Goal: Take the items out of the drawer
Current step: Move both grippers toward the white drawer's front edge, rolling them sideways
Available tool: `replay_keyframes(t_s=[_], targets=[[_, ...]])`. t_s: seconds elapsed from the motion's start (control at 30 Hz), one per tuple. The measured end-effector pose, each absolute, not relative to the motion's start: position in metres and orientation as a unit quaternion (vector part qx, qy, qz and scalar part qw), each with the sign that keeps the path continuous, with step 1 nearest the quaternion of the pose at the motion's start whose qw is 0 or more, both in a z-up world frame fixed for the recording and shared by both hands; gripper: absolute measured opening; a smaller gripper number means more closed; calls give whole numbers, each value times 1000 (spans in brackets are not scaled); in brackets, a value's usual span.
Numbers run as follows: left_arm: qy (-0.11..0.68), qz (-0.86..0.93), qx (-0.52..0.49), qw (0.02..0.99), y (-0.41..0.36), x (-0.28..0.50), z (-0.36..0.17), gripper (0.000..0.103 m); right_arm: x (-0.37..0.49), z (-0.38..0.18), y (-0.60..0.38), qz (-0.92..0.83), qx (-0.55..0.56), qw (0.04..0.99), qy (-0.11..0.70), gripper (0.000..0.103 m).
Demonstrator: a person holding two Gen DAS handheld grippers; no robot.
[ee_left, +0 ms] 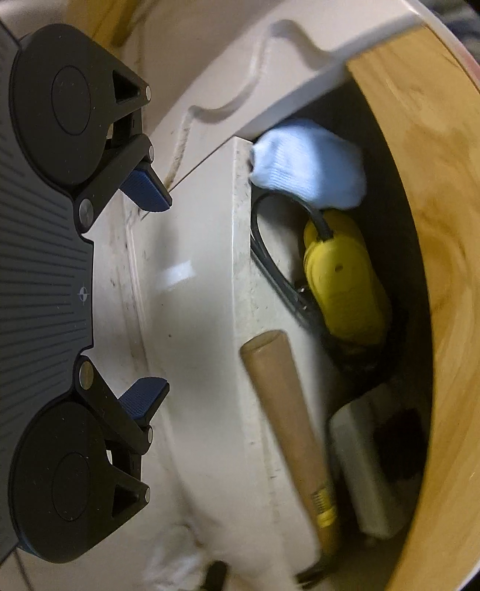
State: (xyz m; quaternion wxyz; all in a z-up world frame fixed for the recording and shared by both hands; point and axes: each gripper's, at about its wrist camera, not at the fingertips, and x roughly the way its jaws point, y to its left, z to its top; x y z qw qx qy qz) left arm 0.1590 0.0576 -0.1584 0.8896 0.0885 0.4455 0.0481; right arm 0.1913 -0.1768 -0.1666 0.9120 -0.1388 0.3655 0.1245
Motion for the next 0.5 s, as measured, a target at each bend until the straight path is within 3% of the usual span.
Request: replay_keyframes(t_s=[0.5], targets=[[406,-12,378,832,37,149,-170,99,171,-176,-156,183,-356,862,310,103]])
